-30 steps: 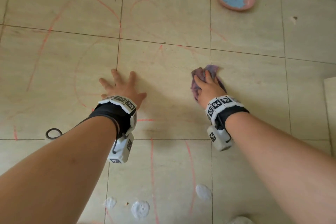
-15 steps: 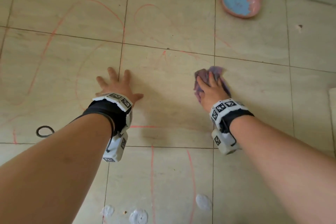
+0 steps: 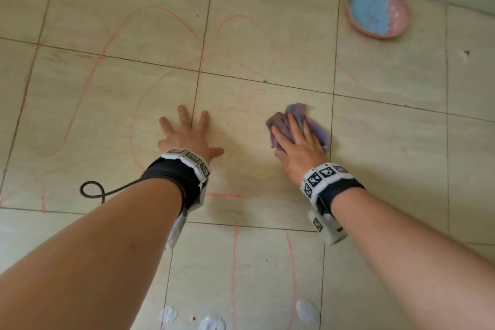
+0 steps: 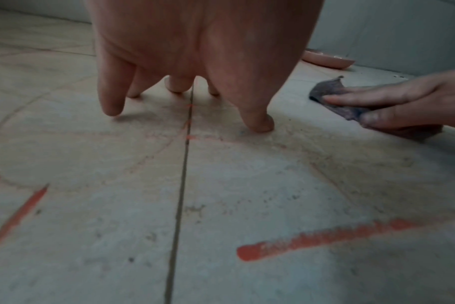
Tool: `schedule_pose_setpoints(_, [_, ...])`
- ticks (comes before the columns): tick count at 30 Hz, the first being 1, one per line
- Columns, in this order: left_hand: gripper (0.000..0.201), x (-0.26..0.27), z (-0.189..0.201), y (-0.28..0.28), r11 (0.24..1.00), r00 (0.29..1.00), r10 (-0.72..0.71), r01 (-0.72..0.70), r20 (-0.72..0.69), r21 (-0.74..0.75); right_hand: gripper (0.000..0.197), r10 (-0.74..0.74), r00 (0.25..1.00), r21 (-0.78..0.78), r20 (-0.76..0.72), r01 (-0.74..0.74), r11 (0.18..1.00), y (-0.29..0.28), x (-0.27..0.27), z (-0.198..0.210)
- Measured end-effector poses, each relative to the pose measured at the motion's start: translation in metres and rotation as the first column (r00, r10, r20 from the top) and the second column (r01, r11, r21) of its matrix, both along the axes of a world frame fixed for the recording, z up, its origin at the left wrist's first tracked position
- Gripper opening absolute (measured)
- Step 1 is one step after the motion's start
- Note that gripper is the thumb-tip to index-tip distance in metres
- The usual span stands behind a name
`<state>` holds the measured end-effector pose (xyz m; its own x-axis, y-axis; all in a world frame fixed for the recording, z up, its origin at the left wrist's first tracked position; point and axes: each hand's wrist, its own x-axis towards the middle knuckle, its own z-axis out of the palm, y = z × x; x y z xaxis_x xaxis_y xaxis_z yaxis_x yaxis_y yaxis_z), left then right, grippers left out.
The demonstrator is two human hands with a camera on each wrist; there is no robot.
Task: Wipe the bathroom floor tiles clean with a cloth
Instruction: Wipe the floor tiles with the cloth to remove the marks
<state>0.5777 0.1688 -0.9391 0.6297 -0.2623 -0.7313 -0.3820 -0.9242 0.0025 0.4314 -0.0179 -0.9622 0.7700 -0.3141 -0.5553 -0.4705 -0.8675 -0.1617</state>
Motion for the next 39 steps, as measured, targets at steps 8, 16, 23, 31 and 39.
schedule_pose_setpoints(8, [0.093,-0.001,-0.007,0.004,1.000,1.000,0.000,0.000,-0.020,-0.030,0.058,-0.221,0.974,-0.044,-0.051,0.219,0.975,-0.013,0.123,-0.006])
schedule_pose_setpoints(16, [0.093,0.000,-0.003,0.005,0.999,0.999,0.002,-0.003,-0.035,-0.032,0.057,0.136,0.990,0.015,-0.037,-0.135,0.991,0.026,0.004,0.004])
schedule_pose_setpoints(23, [0.093,0.001,-0.006,0.005,0.998,0.998,0.021,-0.025,-0.064,-0.061,0.060,-0.249,0.963,-0.078,-0.102,0.242,0.967,-0.028,0.090,0.003])
schedule_pose_setpoints(31, [0.093,0.003,-0.007,0.005,0.997,0.998,0.024,-0.028,-0.062,-0.073,0.056,0.119,0.993,0.017,-0.015,-0.119,0.993,0.060,0.004,0.006])
schedule_pose_setpoints(39, [0.094,0.003,-0.009,0.002,0.999,1.000,-0.018,0.017,-0.018,-0.050,0.057,-0.314,0.938,-0.061,-0.143,0.309,0.949,-0.028,0.054,0.005])
